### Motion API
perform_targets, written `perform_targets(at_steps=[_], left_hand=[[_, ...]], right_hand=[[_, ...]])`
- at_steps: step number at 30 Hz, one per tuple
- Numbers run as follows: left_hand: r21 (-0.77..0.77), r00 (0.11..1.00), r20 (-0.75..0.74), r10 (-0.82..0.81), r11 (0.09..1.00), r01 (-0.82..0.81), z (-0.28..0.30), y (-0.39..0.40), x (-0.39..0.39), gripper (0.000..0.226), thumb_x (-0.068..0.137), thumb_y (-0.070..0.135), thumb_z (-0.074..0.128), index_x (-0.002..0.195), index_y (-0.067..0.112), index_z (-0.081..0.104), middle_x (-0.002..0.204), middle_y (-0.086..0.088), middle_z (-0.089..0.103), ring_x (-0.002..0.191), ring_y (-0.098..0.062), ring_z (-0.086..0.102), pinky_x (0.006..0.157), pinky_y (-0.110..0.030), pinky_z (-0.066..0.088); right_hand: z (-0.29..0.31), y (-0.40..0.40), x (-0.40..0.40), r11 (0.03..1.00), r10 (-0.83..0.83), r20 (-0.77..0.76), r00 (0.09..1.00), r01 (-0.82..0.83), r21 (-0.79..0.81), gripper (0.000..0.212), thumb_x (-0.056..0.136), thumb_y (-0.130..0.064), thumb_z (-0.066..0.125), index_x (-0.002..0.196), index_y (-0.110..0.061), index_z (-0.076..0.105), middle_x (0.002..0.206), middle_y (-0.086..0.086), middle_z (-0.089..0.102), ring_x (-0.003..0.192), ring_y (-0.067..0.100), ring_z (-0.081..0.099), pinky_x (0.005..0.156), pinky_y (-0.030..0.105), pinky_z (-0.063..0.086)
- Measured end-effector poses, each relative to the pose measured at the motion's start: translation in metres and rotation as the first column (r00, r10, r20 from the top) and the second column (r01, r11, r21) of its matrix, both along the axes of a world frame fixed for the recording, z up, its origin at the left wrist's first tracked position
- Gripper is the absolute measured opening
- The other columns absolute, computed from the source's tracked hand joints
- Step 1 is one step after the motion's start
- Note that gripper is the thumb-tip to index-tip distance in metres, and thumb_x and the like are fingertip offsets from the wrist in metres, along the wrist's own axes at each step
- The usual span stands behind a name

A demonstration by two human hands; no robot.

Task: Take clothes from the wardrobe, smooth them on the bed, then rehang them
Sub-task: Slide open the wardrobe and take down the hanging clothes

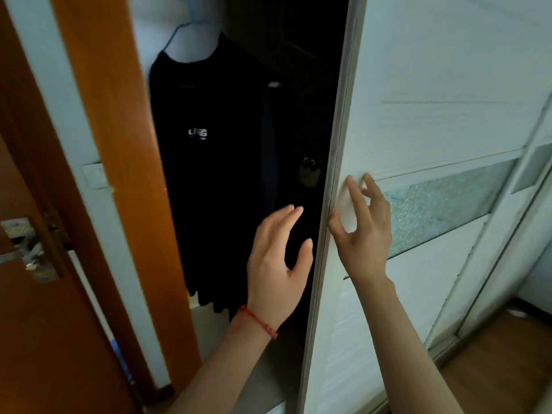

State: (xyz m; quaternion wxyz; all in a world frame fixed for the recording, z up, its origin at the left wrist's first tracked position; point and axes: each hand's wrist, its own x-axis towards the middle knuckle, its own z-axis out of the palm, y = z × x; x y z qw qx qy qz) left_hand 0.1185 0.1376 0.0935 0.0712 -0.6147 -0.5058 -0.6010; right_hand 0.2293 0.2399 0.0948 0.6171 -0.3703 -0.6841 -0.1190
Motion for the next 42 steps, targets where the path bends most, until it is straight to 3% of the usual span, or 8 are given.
perform_targets(at_steps=[3, 5, 12, 17, 29, 33, 38, 42], left_hand=[[-0.32, 0.989, 0.107, -0.106, 0.938, 0.136, -0.025, 0.051, 0.029, 0.055, 0.09, 0.028, 0.054, 0.14, 0.021, 0.034, 0.143, 0.0, 0.042, 0.13, -0.013, 0.042, 0.106, -0.028, 0.039], [-0.38, 0.971, 0.152, -0.185, 0.896, 0.23, -0.035, 0.085, 0.052, 0.057, 0.09, 0.027, 0.054, 0.142, 0.022, 0.031, 0.144, 0.0, 0.042, 0.132, -0.013, 0.042, 0.108, -0.032, 0.039], [-0.327, 0.941, 0.228, -0.251, 0.89, 0.317, -0.047, 0.169, 0.103, 0.048, 0.088, 0.023, 0.057, 0.134, 0.017, 0.045, 0.125, -0.003, 0.062, 0.116, -0.015, 0.058, 0.098, -0.034, 0.05], [-0.282, 0.941, 0.185, -0.283, 0.902, 0.327, -0.038, 0.201, 0.137, 0.044, 0.088, 0.023, 0.057, 0.132, 0.02, 0.048, 0.122, -0.001, 0.062, 0.11, -0.013, 0.06, 0.086, -0.014, 0.049], [0.174, 0.989, -0.116, -0.088, 0.979, 0.107, 0.083, 0.243, 0.124, 0.032, 0.086, 0.019, 0.055, 0.115, 0.005, 0.061, 0.113, -0.01, 0.063, 0.108, -0.018, 0.057, 0.094, -0.023, 0.043], [0.081, 0.994, -0.059, -0.088, 0.992, 0.093, 0.125, 0.275, 0.124, 0.034, 0.087, 0.02, 0.056, 0.118, 0.008, 0.059, 0.121, -0.01, 0.058, 0.112, -0.022, 0.056, 0.097, -0.03, 0.044], [-0.028, 0.999, -0.018, 0.032, 0.999, -0.033, 0.169, 0.324, 0.132, 0.049, 0.088, 0.028, 0.054, 0.132, 0.007, 0.046, 0.135, -0.015, 0.047, 0.124, -0.029, 0.045, 0.098, -0.019, 0.022], [-0.106, 0.988, -0.05, 0.147, 0.983, -0.151, 0.192, 0.35, 0.137, 0.054, 0.089, 0.034, 0.052, 0.136, 0.009, 0.04, 0.141, -0.015, 0.04, 0.127, -0.032, 0.042, 0.099, -0.035, 0.036]], right_hand=[[0.001, 0.019, 0.02, 0.999, -0.045, 0.035, 0.998, 0.045, 0.016, 0.045, 0.083, -0.023, 0.058, 0.126, -0.008, 0.055, 0.132, 0.022, 0.051, 0.107, 0.033, 0.059, 0.082, 0.046, 0.048], [0.002, 0.034, 0.034, 0.997, -0.07, 0.043, 0.997, 0.069, 0.025, 0.044, 0.084, -0.024, 0.056, 0.126, -0.008, 0.056, 0.131, 0.023, 0.052, 0.108, 0.034, 0.06, 0.081, 0.045, 0.049], [-0.002, 0.095, 0.087, 0.993, -0.096, 0.048, 0.994, 0.092, 0.074, 0.045, 0.085, -0.025, 0.054, 0.128, -0.014, 0.048, 0.131, 0.022, 0.053, 0.108, 0.033, 0.06, 0.083, 0.04, 0.051], [-0.002, 0.13, 0.125, 0.995, -0.094, 0.007, 0.996, 0.094, 0.024, 0.045, 0.083, -0.018, 0.058, 0.127, -0.008, 0.054, 0.133, 0.023, 0.05, 0.111, 0.035, 0.058, 0.082, 0.047, 0.054], [-0.002, 0.197, 0.191, 0.994, -0.086, -0.023, 0.996, 0.084, -0.066, 0.053, 0.085, -0.005, 0.061, 0.135, -0.01, 0.044, 0.143, 0.018, 0.041, 0.125, 0.032, 0.048, 0.092, 0.047, 0.048], [-0.003, 0.214, 0.206, 0.992, -0.101, -0.022, 0.995, 0.099, -0.078, 0.051, 0.089, -0.007, 0.057, 0.137, -0.013, 0.042, 0.145, 0.015, 0.039, 0.131, 0.02, 0.038, 0.091, 0.04, 0.047], [-0.002, 0.235, 0.226, 0.986, -0.132, -0.015, 0.991, 0.13, -0.1, 0.05, 0.09, -0.01, 0.056, 0.138, -0.016, 0.042, 0.146, 0.012, 0.039, 0.126, 0.008, 0.033, 0.085, 0.03, 0.045], [-0.002, 0.251, 0.241, 0.981, -0.165, -0.011, 0.986, 0.163, -0.11, 0.05, 0.09, -0.009, 0.055, 0.138, -0.015, 0.04, 0.147, 0.012, 0.038, 0.123, 0.008, 0.034, 0.082, 0.026, 0.04]])
